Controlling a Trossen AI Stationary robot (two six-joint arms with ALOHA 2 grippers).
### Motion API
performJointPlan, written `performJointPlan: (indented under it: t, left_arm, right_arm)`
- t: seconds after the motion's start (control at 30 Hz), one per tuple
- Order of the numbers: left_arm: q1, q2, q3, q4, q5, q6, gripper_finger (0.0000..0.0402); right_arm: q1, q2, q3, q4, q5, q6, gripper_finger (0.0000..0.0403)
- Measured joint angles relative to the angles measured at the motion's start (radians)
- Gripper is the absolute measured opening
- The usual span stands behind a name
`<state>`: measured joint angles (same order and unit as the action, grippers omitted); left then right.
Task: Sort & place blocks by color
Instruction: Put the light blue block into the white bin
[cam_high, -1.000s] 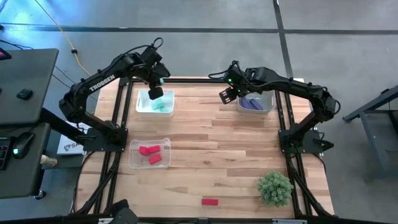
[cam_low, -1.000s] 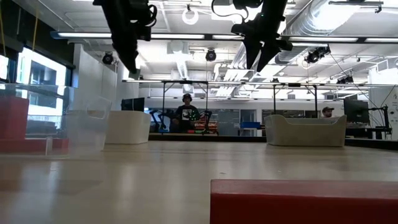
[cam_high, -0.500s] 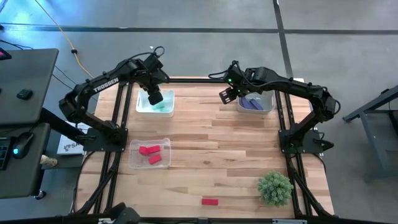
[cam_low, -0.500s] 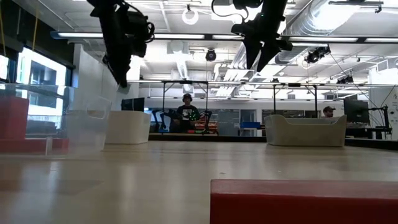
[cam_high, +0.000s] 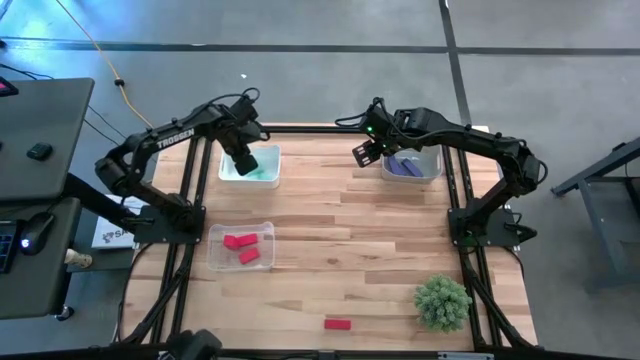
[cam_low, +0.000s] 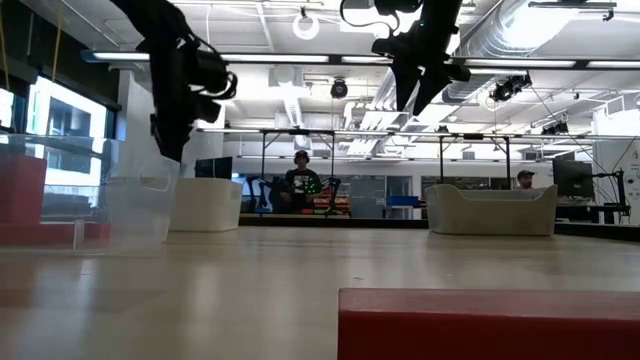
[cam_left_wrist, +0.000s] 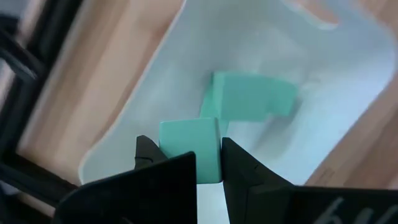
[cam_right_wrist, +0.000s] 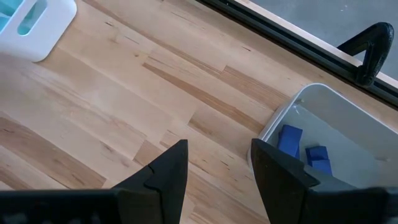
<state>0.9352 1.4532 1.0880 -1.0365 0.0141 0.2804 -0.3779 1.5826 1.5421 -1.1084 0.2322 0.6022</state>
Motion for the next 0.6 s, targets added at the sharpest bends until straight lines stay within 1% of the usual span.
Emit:
performJointPlan:
  t: [0.1,0.23,0.6]
  left_arm:
    - [0.02,0.018,-0.025,-0.002,0.001,-0.008,0.0]
    - [0.03,0.056,-0.028,-0.002,0.001,-0.012,0.0]
    - [0.033,0.136,-0.028,0.096,0.001,0.018,0.0]
  right_arm:
    - [0.0,0.0,0.0,0.0,0.0,0.0,0.0165]
    - [0.0,0.0,0.0,-0.001,0.0,0.0,0.0165]
    - [0.0,0.0,0.0,0.0,0.0,0.0,0.0165]
